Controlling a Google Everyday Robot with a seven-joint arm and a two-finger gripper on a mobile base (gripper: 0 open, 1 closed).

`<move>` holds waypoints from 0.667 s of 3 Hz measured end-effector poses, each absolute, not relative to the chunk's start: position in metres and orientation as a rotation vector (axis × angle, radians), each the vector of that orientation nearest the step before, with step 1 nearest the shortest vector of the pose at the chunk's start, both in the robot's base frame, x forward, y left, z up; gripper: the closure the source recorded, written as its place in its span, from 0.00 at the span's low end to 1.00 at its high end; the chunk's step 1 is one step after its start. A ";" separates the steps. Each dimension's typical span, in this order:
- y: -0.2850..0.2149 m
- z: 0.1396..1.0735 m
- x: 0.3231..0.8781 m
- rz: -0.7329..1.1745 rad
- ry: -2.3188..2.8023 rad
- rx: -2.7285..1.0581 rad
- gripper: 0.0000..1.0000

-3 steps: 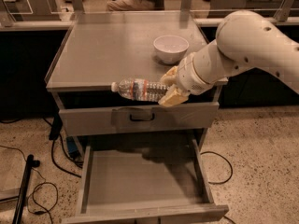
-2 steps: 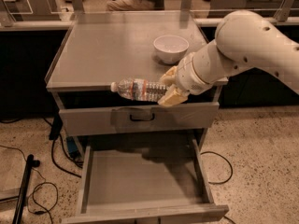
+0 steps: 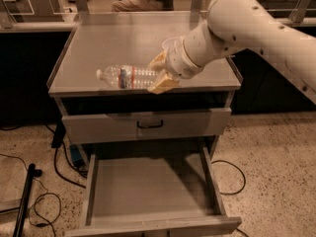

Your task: Pick water bottle from middle drawer and place on counter

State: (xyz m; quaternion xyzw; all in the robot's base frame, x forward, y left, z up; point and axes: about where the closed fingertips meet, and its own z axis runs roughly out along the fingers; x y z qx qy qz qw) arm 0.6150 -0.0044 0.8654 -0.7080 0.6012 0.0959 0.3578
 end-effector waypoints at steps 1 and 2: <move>0.017 0.879 0.641 0.304 1.499 -1.820 1.00; 0.026 0.888 0.661 0.301 1.523 -1.755 1.00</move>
Offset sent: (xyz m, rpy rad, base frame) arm 0.0771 0.0391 0.0325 0.1423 -0.0251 -0.1153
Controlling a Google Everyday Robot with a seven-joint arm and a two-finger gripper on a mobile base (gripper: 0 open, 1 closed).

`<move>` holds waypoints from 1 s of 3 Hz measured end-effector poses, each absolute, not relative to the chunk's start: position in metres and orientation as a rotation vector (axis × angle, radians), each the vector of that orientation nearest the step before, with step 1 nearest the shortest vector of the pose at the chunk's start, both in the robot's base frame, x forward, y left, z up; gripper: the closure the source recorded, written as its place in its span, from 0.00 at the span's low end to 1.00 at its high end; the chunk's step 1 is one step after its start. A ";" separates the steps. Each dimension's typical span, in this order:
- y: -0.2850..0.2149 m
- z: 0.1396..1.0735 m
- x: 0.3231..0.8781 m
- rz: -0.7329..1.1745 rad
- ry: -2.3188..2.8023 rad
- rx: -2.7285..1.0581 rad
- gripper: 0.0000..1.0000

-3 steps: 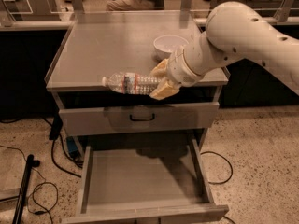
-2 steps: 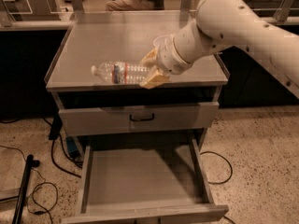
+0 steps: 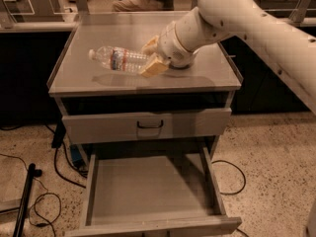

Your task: Pick water bottle from middle drawer and place on counter

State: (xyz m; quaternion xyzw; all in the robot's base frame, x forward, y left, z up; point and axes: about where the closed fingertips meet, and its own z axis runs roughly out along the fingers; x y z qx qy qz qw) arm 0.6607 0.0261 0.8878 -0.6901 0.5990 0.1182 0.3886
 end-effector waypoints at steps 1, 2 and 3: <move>0.032 0.889 0.674 0.246 1.579 -1.644 1.00; 0.039 0.880 0.687 0.217 1.613 -1.586 1.00; 0.044 0.869 0.698 0.203 1.634 -1.576 1.00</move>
Offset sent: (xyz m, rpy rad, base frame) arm 0.0423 0.0159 -0.0161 0.0549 -0.0461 -0.2369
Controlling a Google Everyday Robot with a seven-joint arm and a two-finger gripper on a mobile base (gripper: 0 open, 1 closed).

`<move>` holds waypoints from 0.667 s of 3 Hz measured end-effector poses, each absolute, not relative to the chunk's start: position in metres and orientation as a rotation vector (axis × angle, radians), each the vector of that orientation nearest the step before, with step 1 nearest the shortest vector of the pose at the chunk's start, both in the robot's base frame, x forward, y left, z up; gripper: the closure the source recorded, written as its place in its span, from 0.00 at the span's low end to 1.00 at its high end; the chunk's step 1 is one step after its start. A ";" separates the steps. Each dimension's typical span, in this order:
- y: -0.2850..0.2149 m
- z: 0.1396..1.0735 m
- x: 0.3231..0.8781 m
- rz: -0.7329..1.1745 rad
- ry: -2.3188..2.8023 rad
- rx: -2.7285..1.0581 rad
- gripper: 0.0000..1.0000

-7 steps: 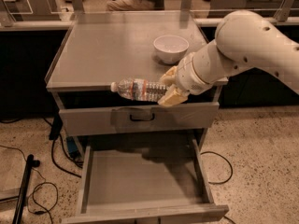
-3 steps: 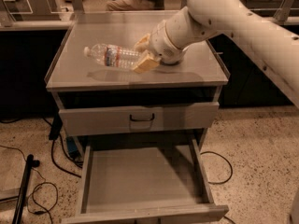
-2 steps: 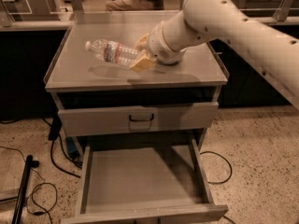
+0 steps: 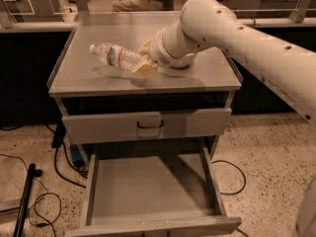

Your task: Pick water bottle from middle drawer and place on counter

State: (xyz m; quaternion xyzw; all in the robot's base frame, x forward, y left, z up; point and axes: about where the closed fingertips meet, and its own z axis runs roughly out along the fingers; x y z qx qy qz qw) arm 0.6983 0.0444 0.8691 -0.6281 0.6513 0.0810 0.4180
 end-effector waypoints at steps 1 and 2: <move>0.048 0.856 0.713 0.203 1.658 -1.589 1.00; 0.051 0.844 0.734 0.216 1.678 -1.618 1.00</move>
Offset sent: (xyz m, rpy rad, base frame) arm 0.0651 0.0045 -0.0305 -0.0607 0.0734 0.0138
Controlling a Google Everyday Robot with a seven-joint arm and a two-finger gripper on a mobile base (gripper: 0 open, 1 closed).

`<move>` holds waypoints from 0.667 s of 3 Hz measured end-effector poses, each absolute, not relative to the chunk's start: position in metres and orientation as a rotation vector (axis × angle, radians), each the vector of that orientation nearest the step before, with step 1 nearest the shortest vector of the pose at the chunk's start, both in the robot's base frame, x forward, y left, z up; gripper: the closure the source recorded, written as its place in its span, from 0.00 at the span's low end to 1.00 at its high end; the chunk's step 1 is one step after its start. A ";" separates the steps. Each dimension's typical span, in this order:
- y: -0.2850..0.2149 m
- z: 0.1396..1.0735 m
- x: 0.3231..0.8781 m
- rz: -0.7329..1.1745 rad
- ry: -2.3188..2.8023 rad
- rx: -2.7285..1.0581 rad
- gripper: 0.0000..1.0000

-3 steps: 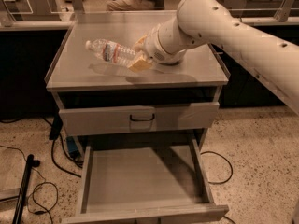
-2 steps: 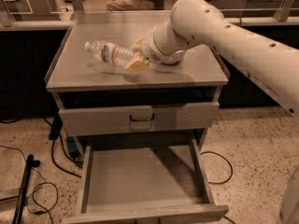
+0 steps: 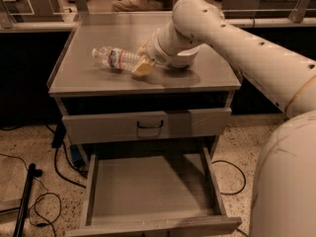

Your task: Pick water bottle from middle drawer and place on counter

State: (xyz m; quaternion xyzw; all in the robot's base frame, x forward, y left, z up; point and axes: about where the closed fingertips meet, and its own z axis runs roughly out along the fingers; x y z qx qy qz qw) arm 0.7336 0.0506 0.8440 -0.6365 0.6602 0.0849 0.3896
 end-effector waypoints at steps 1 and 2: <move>0.055 0.837 0.749 0.223 1.686 -1.655 0.83; 0.055 0.839 0.750 0.224 1.685 -1.656 0.60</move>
Offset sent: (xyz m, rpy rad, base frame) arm 0.0146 0.0038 -0.0064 -0.0224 0.0190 0.0188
